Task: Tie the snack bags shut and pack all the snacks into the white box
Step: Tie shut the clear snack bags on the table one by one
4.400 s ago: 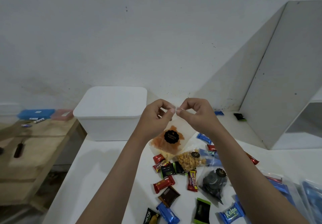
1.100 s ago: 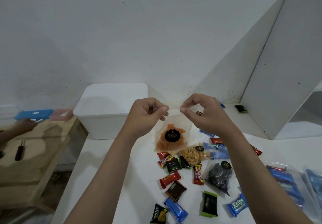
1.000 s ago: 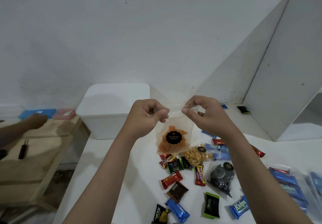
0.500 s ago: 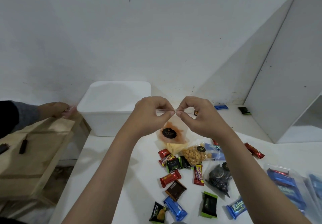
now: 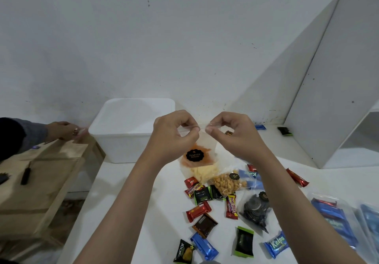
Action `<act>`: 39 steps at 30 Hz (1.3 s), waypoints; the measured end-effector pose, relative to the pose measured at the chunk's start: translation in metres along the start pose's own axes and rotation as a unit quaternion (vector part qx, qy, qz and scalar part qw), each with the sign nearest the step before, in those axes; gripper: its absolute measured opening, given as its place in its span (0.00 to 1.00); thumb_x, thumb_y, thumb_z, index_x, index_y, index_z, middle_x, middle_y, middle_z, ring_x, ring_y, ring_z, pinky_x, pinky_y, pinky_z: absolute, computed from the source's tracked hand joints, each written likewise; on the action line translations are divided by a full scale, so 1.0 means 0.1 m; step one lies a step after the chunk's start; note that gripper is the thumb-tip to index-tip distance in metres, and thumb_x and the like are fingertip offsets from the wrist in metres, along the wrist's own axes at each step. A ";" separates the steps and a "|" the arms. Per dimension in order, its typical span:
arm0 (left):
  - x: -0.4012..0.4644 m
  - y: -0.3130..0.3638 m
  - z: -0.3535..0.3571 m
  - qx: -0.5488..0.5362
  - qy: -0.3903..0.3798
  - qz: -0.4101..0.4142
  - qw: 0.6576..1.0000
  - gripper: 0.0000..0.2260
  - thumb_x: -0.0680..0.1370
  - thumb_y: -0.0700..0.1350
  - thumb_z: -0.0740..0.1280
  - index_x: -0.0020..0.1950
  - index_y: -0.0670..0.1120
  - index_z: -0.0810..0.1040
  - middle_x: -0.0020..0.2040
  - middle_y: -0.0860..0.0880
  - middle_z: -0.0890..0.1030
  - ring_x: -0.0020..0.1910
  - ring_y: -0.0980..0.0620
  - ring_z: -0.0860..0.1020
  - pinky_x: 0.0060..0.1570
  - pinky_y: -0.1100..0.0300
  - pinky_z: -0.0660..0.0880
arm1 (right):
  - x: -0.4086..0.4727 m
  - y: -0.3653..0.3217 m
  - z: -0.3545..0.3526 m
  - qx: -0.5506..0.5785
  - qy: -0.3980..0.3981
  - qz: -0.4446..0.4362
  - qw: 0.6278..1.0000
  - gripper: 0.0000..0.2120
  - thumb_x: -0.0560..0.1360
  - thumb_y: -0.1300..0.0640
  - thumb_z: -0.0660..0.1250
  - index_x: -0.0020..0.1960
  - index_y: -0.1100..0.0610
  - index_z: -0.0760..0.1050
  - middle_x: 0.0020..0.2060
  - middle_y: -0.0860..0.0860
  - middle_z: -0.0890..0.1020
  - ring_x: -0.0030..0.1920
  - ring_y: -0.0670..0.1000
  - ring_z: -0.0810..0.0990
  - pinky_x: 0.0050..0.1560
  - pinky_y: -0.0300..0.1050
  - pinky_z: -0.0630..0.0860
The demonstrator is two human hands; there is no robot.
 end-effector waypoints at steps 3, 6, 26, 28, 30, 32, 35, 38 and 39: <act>0.01 0.01 -0.04 -0.001 0.001 -0.005 1.000 0.04 0.69 0.45 0.67 0.35 0.53 0.77 0.35 0.62 0.79 0.41 0.62 0.77 0.51 0.64 0.71 | 0.01 0.03 -0.02 0.054 0.006 0.010 0.998 0.04 0.72 0.58 0.71 0.38 0.54 0.79 0.36 0.49 0.82 0.44 0.51 0.81 0.54 0.53 0.77; 0.01 0.03 -0.04 0.045 -0.010 -0.009 0.999 0.04 0.69 0.49 0.65 0.34 0.56 0.76 0.36 0.64 0.79 0.43 0.64 0.77 0.61 0.50 0.68 | -0.01 0.04 0.00 0.054 0.005 0.006 0.999 0.04 0.71 0.58 0.70 0.38 0.56 0.79 0.38 0.54 0.84 0.46 0.53 0.82 0.56 0.56 0.77; -0.01 0.09 -0.02 0.008 -0.007 0.002 1.000 0.06 0.69 0.50 0.66 0.32 0.58 0.73 0.34 0.63 0.78 0.40 0.62 0.77 0.58 0.41 0.70 | 0.00 -0.01 0.03 0.094 -0.024 -0.012 0.995 0.05 0.73 0.60 0.70 0.40 0.53 0.80 0.37 0.46 0.84 0.45 0.50 0.82 0.52 0.49 0.76; 0.00 0.06 -0.02 0.015 -0.015 -0.001 1.000 0.06 0.69 0.50 0.66 0.33 0.57 0.74 0.34 0.63 0.78 0.39 0.62 0.77 0.58 0.41 0.70 | -0.01 0.02 0.04 0.116 -0.007 0.003 0.993 0.05 0.72 0.60 0.71 0.38 0.55 0.80 0.38 0.49 0.85 0.46 0.52 0.83 0.55 0.55 0.78; 0.01 0.04 -0.01 0.020 -0.020 -0.005 1.000 0.05 0.69 0.51 0.66 0.33 0.57 0.75 0.35 0.64 0.78 0.39 0.62 0.77 0.58 0.41 0.70 | -0.01 0.04 0.04 0.108 0.006 0.008 0.994 0.05 0.72 0.61 0.72 0.38 0.58 0.80 0.38 0.52 0.85 0.46 0.52 0.84 0.54 0.56 0.78; 0.01 0.02 -0.01 0.023 -0.024 -0.008 0.999 0.05 0.70 0.51 0.66 0.33 0.58 0.75 0.35 0.65 0.79 0.40 0.62 0.77 0.59 0.42 0.70 | -0.01 0.05 0.05 0.095 0.012 0.012 0.995 0.04 0.72 0.63 0.72 0.38 0.59 0.81 0.38 0.52 0.85 0.45 0.51 0.84 0.53 0.54 0.79; 0.01 -0.05 -0.05 0.029 -0.040 -0.028 0.998 0.05 0.70 0.54 0.69 0.34 0.58 0.77 0.36 0.65 0.80 0.41 0.63 0.78 0.57 0.50 0.71 | -0.02 0.07 0.04 0.106 0.014 0.027 0.994 0.07 0.71 0.63 0.73 0.37 0.53 0.82 0.36 0.49 0.85 0.42 0.49 0.83 0.51 0.51 0.79; 0.04 -0.16 -0.13 0.008 -0.057 -0.070 0.996 0.04 0.72 0.47 0.73 0.38 0.54 0.80 0.36 0.60 0.82 0.41 0.63 0.78 0.47 0.64 0.71 | -0.04 0.13 0.03 0.174 0.044 0.063 0.982 0.05 0.71 0.65 0.72 0.39 0.57 0.83 0.36 0.52 0.85 0.41 0.50 0.83 0.49 0.48 0.80; 0.04 -0.19 -0.15 -0.012 -0.058 -0.083 0.995 0.04 0.72 0.44 0.73 0.39 0.52 0.81 0.38 0.58 0.82 0.41 0.63 0.79 0.45 0.67 0.70 | -0.06 0.14 0.02 0.190 0.044 0.076 0.978 0.05 0.72 0.66 0.71 0.40 0.58 0.82 0.36 0.53 0.85 0.40 0.51 0.83 0.49 0.47 0.79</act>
Point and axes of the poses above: each hand's wrist, its own x-axis towards the middle knuckle, its own z-axis out of the palm, y = z × x, the point moved 2 cm from there along x, towards the middle knuckle
